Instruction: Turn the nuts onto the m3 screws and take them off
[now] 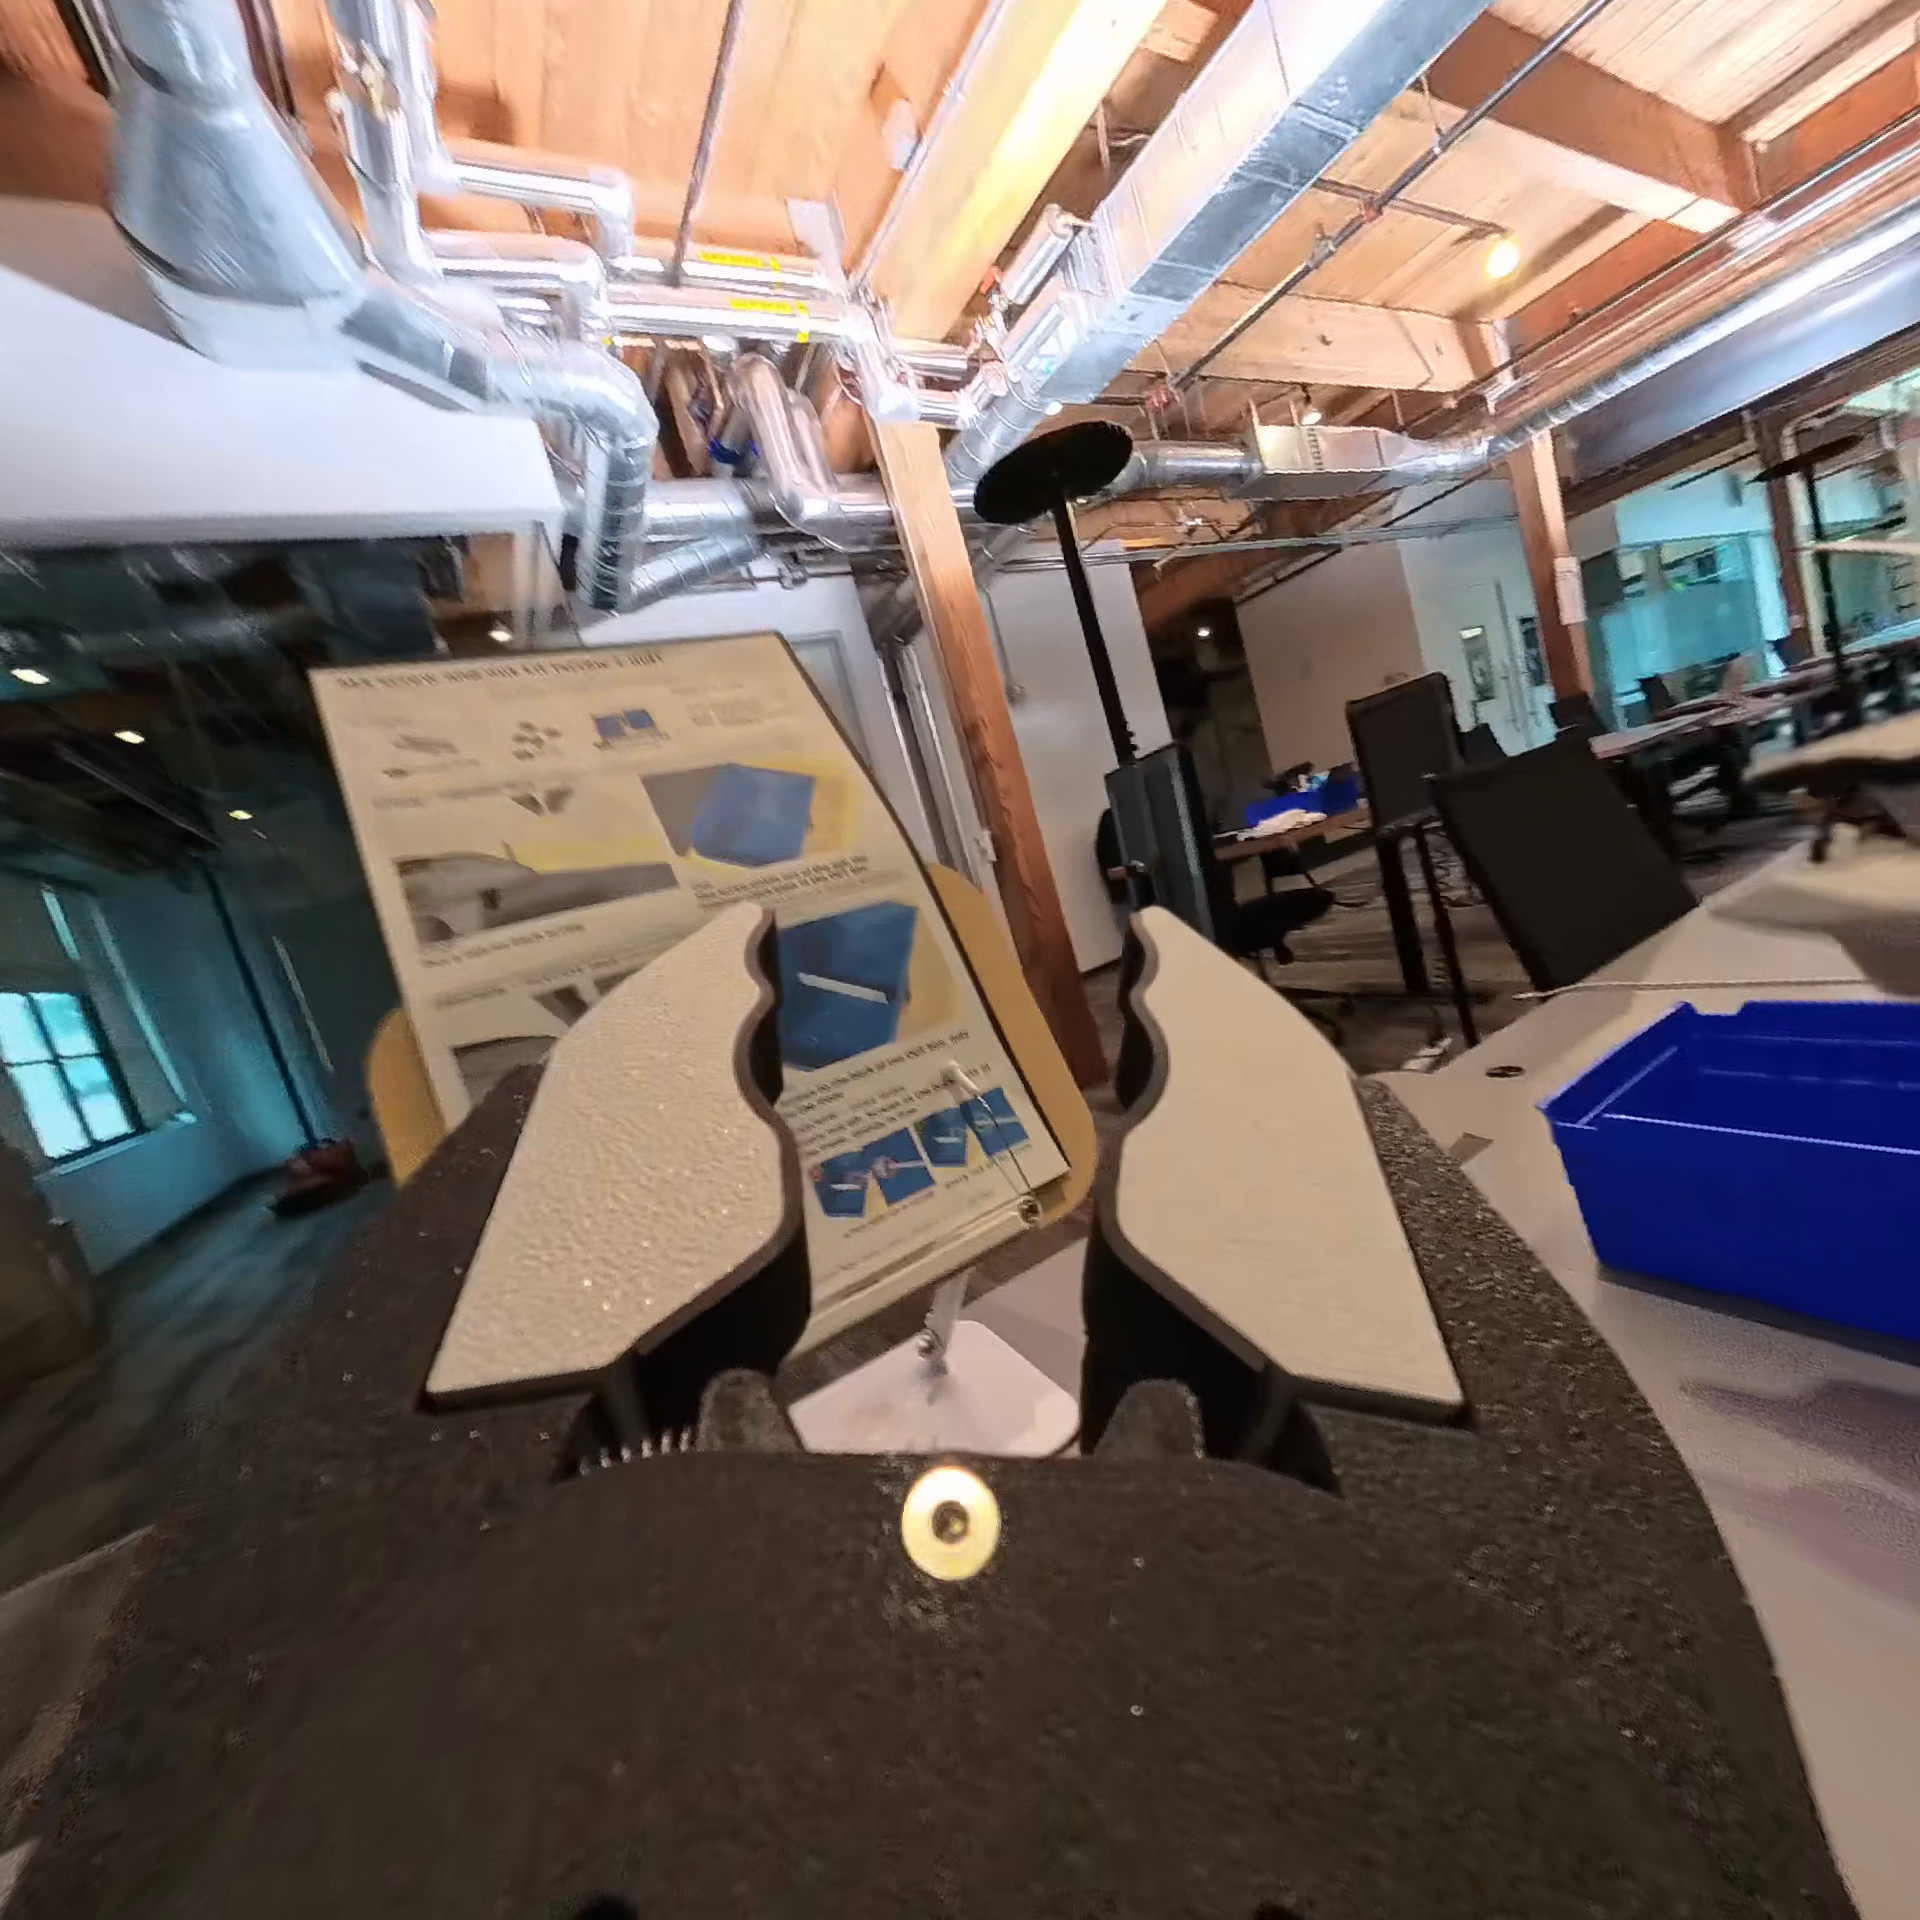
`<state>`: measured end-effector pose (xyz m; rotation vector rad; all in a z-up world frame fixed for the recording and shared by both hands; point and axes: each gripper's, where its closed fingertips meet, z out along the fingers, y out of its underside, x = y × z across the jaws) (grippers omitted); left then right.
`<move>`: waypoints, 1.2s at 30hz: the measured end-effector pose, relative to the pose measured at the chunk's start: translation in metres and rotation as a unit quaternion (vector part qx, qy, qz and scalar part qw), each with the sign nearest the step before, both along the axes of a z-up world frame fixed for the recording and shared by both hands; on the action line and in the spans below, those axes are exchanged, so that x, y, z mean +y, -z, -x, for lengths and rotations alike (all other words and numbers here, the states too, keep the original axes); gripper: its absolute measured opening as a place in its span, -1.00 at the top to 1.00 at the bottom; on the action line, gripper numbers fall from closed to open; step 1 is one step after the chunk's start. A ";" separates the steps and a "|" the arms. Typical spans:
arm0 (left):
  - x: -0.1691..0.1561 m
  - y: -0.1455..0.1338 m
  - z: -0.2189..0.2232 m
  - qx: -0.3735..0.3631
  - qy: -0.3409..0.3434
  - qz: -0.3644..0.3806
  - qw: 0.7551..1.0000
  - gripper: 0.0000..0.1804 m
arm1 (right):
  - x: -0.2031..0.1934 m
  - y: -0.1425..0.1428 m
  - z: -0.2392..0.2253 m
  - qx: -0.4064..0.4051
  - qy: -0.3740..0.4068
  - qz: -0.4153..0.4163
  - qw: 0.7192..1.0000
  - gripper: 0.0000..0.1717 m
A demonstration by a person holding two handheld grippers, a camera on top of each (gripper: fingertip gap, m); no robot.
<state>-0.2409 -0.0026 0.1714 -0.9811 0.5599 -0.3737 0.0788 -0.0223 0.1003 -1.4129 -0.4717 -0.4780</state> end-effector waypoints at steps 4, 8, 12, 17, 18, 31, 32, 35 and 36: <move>-0.008 -0.006 0.018 0.021 -0.031 0.005 0.999 0.33 | 0.002 0.039 0.071 0.029 -0.072 0.006 0.997 0.38; -0.017 0.011 0.055 0.043 -0.047 0.072 0.995 0.35 | 0.005 0.065 0.119 0.058 -0.124 0.020 0.990 0.41; -0.043 0.034 0.110 0.065 -0.029 0.158 0.985 0.28 | 0.008 0.080 0.140 0.062 -0.150 0.042 0.986 0.42; -0.063 0.064 0.254 0.135 -0.203 0.202 0.948 0.28 | 0.007 0.093 0.135 0.055 -0.144 0.052 0.987 0.43; -0.066 0.073 0.288 0.150 -0.246 0.215 0.933 0.28 | 0.007 0.096 0.133 0.059 -0.144 0.055 0.986 0.43; -0.089 0.177 0.486 0.056 -0.357 0.381 0.851 0.36 | 0.011 0.116 0.117 0.049 -0.115 0.080 0.989 0.44; -0.085 0.186 0.489 0.050 -0.354 0.391 0.848 0.36 | 0.011 0.117 0.116 0.046 -0.113 0.081 0.989 0.44; -0.076 0.205 0.492 0.050 -0.344 0.417 0.840 0.38 | 0.013 0.122 0.115 0.029 -0.105 0.090 0.990 0.44; -0.073 0.209 0.493 0.052 -0.346 0.421 0.837 0.38 | 0.013 0.124 0.115 0.023 -0.103 0.092 0.990 0.44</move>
